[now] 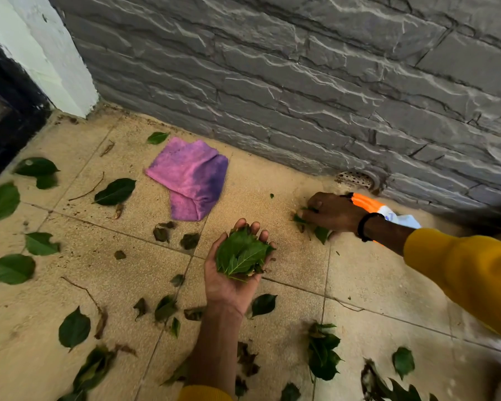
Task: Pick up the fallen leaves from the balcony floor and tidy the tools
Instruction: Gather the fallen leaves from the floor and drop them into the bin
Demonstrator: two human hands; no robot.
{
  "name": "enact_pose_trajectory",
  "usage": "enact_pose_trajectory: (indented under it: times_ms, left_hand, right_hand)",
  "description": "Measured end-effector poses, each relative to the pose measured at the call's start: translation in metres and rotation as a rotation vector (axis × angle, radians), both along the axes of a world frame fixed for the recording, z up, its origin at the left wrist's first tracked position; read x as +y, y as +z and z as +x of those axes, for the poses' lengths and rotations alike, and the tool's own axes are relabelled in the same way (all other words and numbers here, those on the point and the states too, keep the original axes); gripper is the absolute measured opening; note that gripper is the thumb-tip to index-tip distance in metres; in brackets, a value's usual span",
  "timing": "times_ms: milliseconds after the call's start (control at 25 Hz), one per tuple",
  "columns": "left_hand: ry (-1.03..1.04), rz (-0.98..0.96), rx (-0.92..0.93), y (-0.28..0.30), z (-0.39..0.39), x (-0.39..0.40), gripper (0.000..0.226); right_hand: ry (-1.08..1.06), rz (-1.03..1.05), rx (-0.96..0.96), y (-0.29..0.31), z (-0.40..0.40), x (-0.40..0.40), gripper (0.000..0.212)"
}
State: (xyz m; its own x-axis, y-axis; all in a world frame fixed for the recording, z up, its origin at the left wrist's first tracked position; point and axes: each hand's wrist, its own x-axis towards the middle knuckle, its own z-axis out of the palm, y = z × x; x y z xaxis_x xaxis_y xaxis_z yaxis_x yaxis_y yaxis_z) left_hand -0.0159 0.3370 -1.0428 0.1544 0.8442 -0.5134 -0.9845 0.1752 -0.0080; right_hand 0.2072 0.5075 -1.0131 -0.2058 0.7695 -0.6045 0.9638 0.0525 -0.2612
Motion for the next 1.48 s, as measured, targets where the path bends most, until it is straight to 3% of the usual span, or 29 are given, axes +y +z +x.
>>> enact_pose_trajectory:
  times_ms: [80,160,400,680,880,1120,1280,1480]
  left_hand:
    - [-0.005,-0.005,0.002,-0.001,0.001,0.0,0.041]
    - [-0.01,-0.008,0.009,-0.001,0.0,0.0,0.042]
    - [-0.003,-0.005,0.011,-0.001,-0.001,0.001,0.042]
    - [-0.007,-0.022,0.021,-0.003,-0.001,-0.002,0.042]
    - [0.004,-0.046,0.028,-0.006,-0.001,-0.002,0.043]
    - [0.002,-0.042,0.023,-0.007,0.002,-0.001,0.042]
    - [-0.002,-0.046,0.026,-0.009,0.003,0.0,0.042]
    - [-0.01,-0.054,0.005,-0.012,0.004,0.001,0.041]
  right_hand:
    - [0.042,0.068,-0.037,-0.008,-0.005,-0.011,0.087]
    - [0.034,0.1,-0.008,-0.015,-0.01,-0.028,0.099]
    - [0.031,0.229,0.154,-0.024,-0.018,-0.043,0.057]
    - [0.105,0.287,0.166,-0.03,-0.024,-0.027,0.021]
    - [0.121,0.325,0.197,-0.03,-0.022,-0.017,0.011]
    - [-0.126,0.307,0.234,-0.021,-0.007,0.006,0.005]
    - [-0.182,0.217,0.294,-0.007,-0.009,0.008,0.007]
    - [-0.238,-0.037,0.49,0.016,-0.042,-0.007,0.009]
